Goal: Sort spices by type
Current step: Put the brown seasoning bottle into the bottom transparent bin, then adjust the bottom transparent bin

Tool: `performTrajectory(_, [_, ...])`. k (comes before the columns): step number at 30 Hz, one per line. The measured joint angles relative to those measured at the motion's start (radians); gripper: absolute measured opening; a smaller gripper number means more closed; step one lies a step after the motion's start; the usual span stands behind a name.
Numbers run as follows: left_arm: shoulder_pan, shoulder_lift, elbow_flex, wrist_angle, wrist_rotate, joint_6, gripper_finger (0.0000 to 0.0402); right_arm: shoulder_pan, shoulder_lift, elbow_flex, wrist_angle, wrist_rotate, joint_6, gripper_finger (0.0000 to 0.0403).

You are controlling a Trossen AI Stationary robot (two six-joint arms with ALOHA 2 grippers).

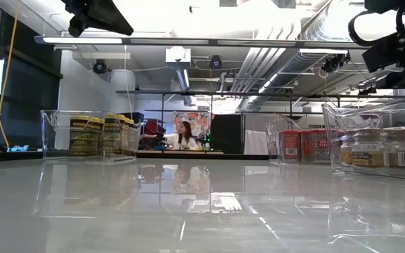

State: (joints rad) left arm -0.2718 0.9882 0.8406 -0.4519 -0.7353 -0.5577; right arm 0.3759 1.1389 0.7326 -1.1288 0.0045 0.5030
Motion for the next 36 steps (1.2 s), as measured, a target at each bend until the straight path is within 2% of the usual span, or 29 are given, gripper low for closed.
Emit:
performTrajectory(9, [0.0,0.0,0.0,0.0,0.0,-0.015,0.0,-0.016,0.0,0.004,-0.053,0.001,0.052,0.0002])
performTrajectory(15, [0.0,0.0,0.0,0.0,0.0,-0.015,0.0,-0.016,-0.025,0.103,-0.099,0.019,0.117,0.0001])
performTrajectory(17, [0.0,0.0,0.0,0.0,0.0,-0.015,0.0,-0.011,-0.045,0.138,-0.098,-0.034,0.14,0.0001])
performTrajectory(19, [0.0,0.0,0.0,0.0,0.0,-0.015,0.0,0.004,-0.06,0.16,-0.092,-0.138,0.158,0.0001])
performTrajectory(22, [0.0,0.0,0.0,0.0,0.0,-0.015,0.0,0.052,-0.063,0.169,-0.044,-0.286,0.211,0.0])
performTrajectory(24, [0.0,0.0,0.0,-0.001,0.0,-0.014,0.0,0.096,-0.051,0.169,0.013,-0.309,0.257,0.0])
performTrajectory(30, [0.0,0.0,0.0,-0.006,0.0,-0.005,0.0,0.202,0.067,0.169,0.193,-0.261,0.315,0.0])
performTrajectory(36, [0.0,0.0,0.0,-0.006,0.0,0.011,0.0,0.216,0.214,0.169,0.361,-0.221,0.347,0.0])
